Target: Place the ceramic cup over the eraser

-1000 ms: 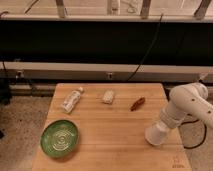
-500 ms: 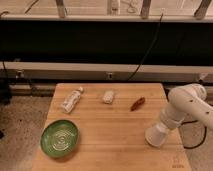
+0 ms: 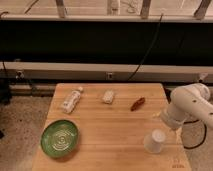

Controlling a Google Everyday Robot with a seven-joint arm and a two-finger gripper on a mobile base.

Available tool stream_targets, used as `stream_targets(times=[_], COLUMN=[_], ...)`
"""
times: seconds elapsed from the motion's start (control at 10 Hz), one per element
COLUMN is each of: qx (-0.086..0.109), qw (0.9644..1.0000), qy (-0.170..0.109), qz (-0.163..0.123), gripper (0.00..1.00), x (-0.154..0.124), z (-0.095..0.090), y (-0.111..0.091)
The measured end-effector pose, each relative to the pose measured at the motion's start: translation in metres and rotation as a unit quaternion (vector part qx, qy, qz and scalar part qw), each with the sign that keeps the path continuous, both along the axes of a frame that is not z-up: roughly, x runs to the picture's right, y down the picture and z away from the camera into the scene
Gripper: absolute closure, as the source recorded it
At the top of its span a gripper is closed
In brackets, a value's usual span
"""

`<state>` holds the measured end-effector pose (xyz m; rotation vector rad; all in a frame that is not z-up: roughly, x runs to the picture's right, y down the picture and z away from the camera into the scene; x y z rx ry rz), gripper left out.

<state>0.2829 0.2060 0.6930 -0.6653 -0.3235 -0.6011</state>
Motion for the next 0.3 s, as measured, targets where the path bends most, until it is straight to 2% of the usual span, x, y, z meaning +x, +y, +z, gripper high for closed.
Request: stream_targets(times=[0.3], qx=[-0.001], qw=[1.0000], qy=[0.000], qz=[-0.004], gripper=[0.20], x=[-0.0047], z=[0.0012], y=[0.0065])
